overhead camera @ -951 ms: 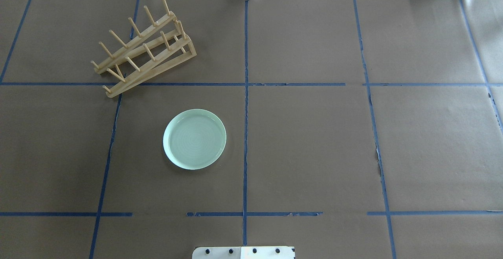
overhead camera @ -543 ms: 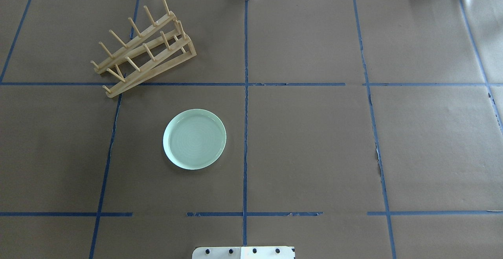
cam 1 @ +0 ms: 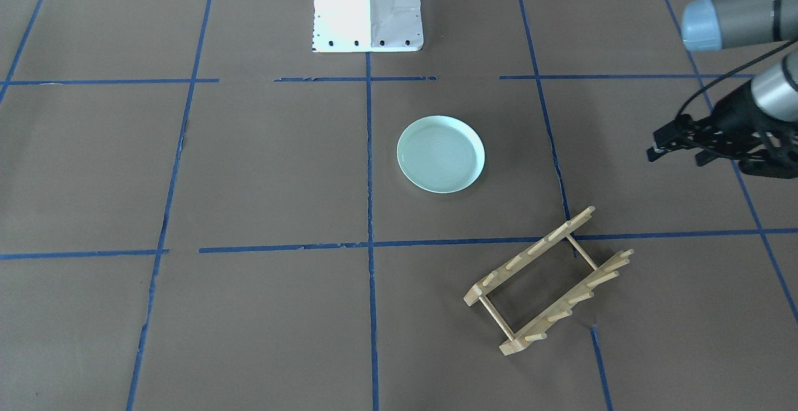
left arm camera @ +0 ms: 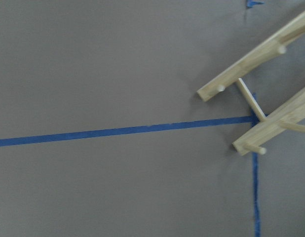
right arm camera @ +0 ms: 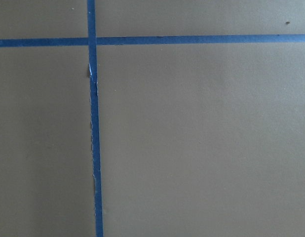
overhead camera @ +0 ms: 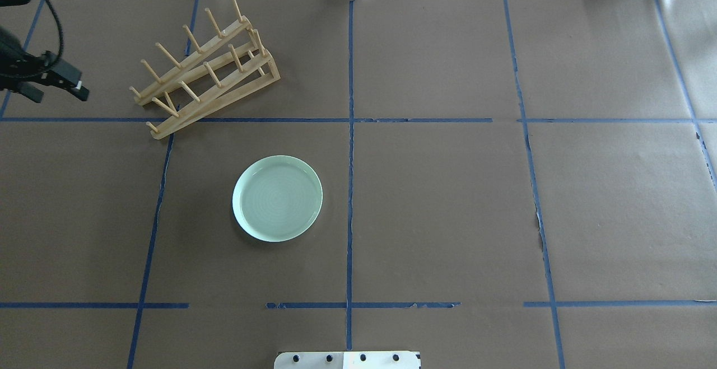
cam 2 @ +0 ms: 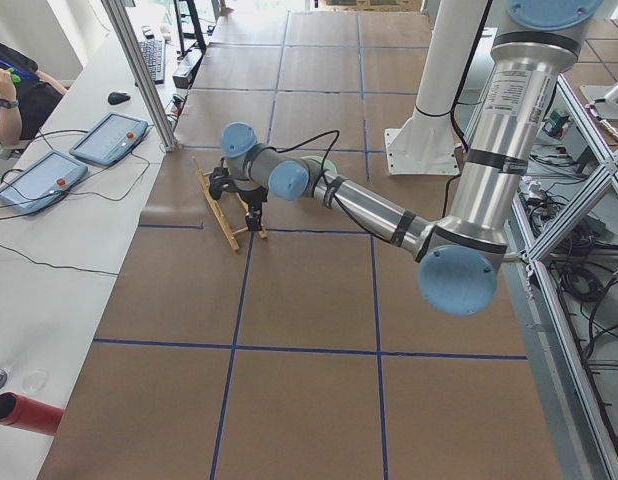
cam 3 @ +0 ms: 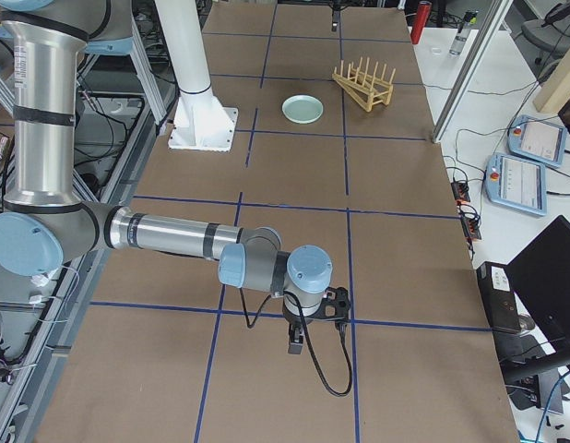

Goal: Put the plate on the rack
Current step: 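Move the left gripper down over the pale green plate's rim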

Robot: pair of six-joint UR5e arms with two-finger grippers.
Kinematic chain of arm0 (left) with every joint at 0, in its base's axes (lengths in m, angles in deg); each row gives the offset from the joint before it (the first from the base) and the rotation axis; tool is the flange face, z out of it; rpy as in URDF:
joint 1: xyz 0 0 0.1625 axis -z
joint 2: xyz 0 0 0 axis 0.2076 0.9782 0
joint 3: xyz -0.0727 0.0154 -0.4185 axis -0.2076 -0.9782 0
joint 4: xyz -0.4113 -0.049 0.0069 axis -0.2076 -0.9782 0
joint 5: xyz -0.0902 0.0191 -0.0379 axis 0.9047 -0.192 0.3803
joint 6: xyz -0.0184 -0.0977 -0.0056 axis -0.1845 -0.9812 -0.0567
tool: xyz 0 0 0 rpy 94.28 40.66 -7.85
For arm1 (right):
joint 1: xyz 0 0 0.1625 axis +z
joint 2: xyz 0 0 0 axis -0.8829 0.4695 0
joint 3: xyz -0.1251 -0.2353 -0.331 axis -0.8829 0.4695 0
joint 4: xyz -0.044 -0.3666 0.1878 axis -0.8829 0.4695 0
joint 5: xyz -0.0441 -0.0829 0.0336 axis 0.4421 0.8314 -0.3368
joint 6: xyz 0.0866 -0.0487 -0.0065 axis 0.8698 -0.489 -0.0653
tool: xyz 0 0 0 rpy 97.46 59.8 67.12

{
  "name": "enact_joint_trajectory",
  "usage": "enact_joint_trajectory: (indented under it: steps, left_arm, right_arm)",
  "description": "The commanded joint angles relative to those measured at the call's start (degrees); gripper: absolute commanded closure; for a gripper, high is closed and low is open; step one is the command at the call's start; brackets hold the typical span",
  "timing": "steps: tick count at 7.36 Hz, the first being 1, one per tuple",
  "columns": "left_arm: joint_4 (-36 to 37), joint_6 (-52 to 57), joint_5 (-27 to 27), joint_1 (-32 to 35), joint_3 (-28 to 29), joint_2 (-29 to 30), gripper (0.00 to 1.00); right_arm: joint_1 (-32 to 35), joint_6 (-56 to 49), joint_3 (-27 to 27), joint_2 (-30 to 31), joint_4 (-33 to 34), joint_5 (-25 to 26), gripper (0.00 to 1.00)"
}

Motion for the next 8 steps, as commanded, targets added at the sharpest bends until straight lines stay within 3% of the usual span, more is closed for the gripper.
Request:
enact_joint_trajectory:
  steps: [1, 3, 6, 8]
  left_arm:
    - [0.0, -18.3, -10.0, -14.0, -0.5, 10.3, 0.00]
    - [0.5, -28.4, -17.4, -22.1, 2.2, 16.9, 0.00]
    - [5.3, -41.4, -20.9, -28.3, 18.2, 30.9, 0.00]
    - [10.4, -42.4, -23.5, -30.9, 24.4, 35.3, 0.00]
  right_arm:
    - [0.0, 0.0, 0.0, 0.0, 0.0, 0.0, 0.00]
    - [0.0, 0.0, 0.0, 0.0, 0.0, 0.0, 0.00]
    - [0.0, 0.0, 0.1, 0.0, 0.0, 0.0, 0.00]
    - [0.0, 0.0, 0.0, 0.0, 0.0, 0.0, 0.00]
